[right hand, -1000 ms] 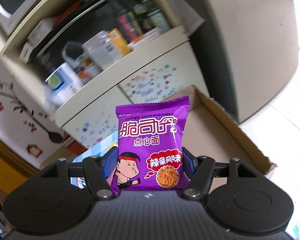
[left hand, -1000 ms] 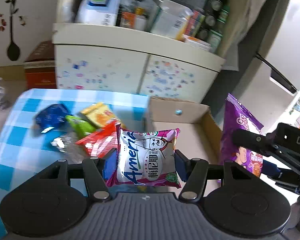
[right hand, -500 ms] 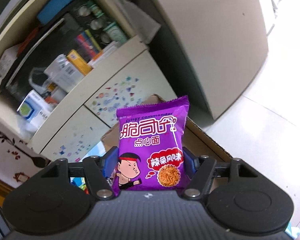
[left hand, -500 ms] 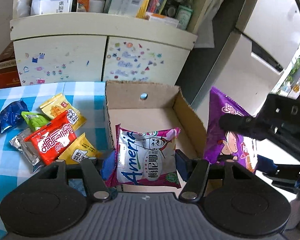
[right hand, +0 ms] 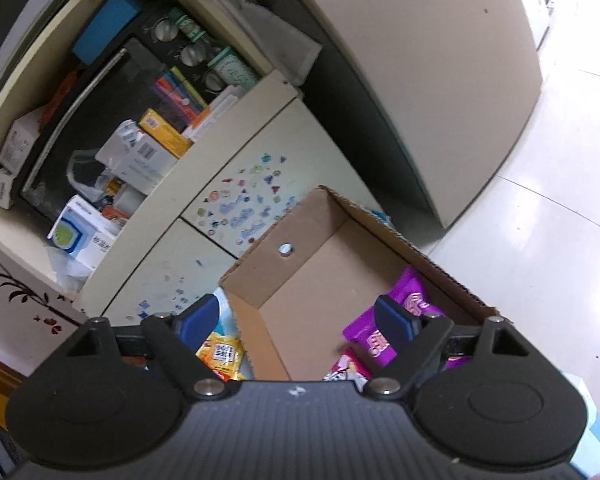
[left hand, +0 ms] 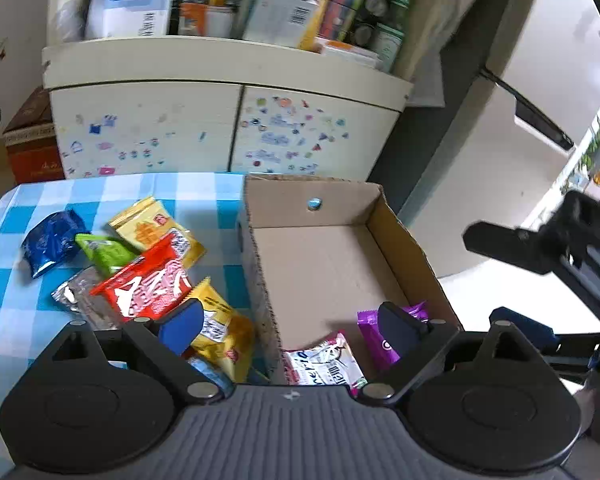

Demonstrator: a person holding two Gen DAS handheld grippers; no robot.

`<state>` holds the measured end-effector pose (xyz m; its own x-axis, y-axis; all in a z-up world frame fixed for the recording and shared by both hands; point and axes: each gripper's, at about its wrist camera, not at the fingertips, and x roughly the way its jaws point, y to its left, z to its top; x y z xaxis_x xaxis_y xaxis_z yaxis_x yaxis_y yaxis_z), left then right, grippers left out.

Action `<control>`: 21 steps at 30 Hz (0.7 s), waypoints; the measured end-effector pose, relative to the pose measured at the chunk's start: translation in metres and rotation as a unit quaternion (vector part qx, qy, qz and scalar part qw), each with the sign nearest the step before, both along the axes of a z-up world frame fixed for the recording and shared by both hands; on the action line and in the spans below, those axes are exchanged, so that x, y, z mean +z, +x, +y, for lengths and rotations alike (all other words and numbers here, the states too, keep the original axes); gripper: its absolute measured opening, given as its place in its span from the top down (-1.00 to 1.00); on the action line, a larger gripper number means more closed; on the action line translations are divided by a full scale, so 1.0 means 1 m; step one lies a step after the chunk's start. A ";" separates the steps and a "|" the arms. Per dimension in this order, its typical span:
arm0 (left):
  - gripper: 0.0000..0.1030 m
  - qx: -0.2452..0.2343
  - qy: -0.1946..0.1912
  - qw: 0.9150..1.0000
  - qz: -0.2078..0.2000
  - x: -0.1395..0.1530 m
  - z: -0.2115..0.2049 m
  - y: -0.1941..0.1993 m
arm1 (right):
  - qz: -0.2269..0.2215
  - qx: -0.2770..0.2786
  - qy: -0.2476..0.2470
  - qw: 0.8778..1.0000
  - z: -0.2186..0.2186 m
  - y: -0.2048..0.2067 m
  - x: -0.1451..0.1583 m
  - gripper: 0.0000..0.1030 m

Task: Organize snacks
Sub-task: 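Withdraw both grippers from the box back over the snack pile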

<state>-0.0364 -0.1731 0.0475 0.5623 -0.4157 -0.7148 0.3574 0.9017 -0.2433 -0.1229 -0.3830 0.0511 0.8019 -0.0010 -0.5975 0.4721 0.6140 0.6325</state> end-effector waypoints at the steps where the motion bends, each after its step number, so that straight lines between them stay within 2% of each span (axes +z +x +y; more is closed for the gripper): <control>1: -0.89 0.006 -0.004 1.000 0.003 0.002 0.006 0.003 | -0.003 0.005 -0.003 1.000 0.002 0.001 0.001 -0.65; 4: -0.93 0.023 -0.015 1.000 0.004 0.007 0.027 0.010 | -0.009 0.019 -0.008 1.000 0.007 0.002 0.003 -0.65; 10: -0.94 0.061 0.003 0.998 -0.002 0.011 0.070 0.024 | -0.028 0.049 -0.013 0.998 0.020 0.009 0.007 -0.65; 15: -0.96 0.094 0.008 0.996 0.009 0.006 0.103 0.035 | -0.036 0.076 -0.020 0.996 0.033 0.017 0.006 -0.66; 21: -0.98 0.119 0.005 0.993 0.020 -0.004 0.124 0.046 | -0.039 0.122 -0.050 0.991 0.061 0.028 0.003 -0.66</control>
<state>0.0098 -0.0492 0.0439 0.6157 -0.2668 -0.7415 0.1240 0.9620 -0.2432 -0.0953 -0.3219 0.0543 0.8297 0.1423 -0.5398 0.2543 0.7644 0.5924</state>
